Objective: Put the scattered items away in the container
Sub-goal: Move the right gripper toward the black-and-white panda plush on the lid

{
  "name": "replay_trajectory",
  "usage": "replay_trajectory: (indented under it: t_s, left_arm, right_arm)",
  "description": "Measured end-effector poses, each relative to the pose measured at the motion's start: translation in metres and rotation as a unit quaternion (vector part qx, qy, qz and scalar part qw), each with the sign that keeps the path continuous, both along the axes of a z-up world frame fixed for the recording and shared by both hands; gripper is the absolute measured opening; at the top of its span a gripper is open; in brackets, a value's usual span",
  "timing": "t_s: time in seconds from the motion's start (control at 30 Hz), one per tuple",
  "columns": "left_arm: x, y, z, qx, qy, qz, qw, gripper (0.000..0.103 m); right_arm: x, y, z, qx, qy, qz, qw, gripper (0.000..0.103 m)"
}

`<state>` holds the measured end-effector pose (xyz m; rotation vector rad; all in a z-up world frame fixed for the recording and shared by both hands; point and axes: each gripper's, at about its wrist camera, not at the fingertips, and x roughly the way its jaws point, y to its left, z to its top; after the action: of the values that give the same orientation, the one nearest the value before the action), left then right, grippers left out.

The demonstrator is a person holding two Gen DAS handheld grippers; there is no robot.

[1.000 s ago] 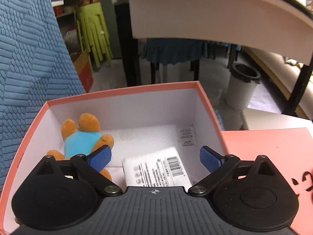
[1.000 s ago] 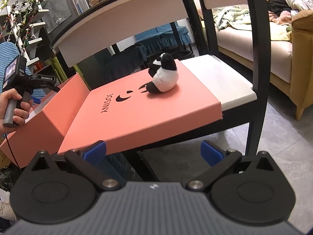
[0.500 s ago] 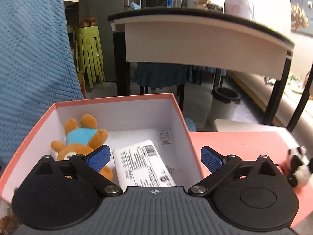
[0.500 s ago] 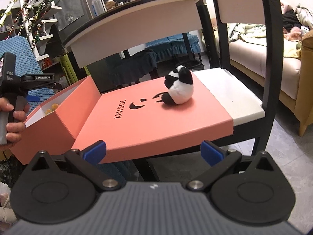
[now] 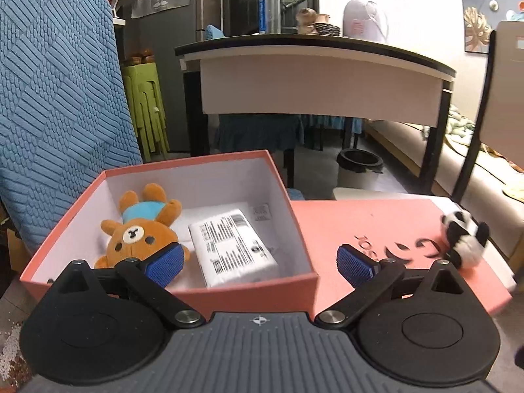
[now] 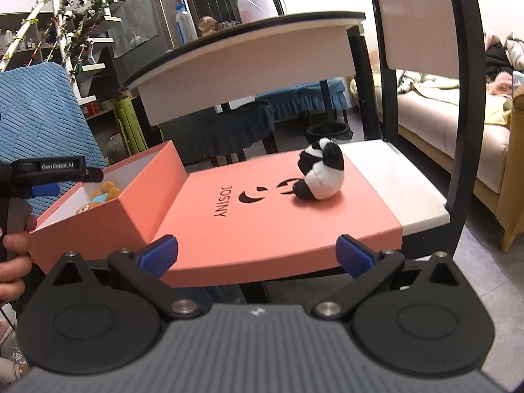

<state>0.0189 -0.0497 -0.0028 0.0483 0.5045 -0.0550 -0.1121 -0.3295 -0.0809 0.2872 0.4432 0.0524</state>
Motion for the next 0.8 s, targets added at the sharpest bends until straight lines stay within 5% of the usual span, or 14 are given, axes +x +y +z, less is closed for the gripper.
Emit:
replay_trajectory:
  t_s: [0.8]
  left_arm:
    - [-0.125, -0.003, 0.012, -0.025, -0.043, -0.007, 0.9987, 0.103]
  right_arm:
    - [-0.061, 0.013, 0.026, -0.026, -0.053, 0.001, 0.998, 0.103]
